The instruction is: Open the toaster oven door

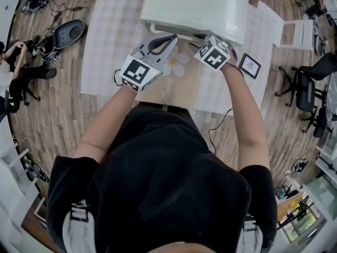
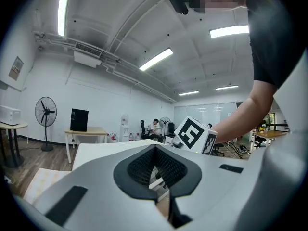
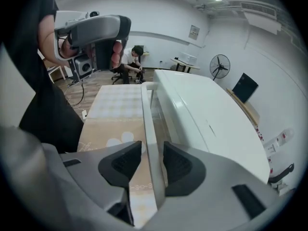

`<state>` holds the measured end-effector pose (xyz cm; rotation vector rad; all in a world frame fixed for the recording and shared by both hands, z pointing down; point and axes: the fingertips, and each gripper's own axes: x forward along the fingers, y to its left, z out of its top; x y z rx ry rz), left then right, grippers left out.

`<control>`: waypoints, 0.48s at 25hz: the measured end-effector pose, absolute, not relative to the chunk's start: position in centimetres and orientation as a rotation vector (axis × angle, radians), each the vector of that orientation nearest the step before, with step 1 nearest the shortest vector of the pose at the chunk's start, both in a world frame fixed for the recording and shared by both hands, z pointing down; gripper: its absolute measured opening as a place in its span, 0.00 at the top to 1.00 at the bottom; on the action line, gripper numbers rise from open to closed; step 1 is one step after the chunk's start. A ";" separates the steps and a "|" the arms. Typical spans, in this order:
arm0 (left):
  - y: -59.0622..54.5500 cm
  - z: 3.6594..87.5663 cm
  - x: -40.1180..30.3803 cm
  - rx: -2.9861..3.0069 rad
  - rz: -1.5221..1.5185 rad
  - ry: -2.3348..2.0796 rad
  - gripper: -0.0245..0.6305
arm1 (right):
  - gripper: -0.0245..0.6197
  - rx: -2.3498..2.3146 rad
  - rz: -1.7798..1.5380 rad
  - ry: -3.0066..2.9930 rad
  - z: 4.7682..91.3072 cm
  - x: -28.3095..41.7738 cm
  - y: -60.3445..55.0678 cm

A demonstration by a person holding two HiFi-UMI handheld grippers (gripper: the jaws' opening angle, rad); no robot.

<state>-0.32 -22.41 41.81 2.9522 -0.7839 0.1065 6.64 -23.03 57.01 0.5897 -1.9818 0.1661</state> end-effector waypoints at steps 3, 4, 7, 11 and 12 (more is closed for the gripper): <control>-22.4 41.8 -0.3 2.946 0.104 -0.785 0.94 | 0.79 0.559 0.127 -1.937 57.4 6.7 -23.0; -22.3 41.9 -0.4 2.944 0.105 -0.786 0.94 | 0.80 0.554 0.116 -1.924 57.5 6.7 -22.9; -22.2 42.1 -0.8 2.939 0.104 -0.788 0.94 | 0.80 0.543 0.094 -1.897 57.6 6.6 -22.9; -21.8 41.8 -1.0 2.937 0.098 -0.796 0.94 | 0.81 0.515 0.078 -1.865 57.8 6.4 -22.3; -21.6 41.7 -1.0 2.937 0.096 -0.796 0.94 | 0.81 0.511 0.075 -1.859 57.9 6.3 -21.9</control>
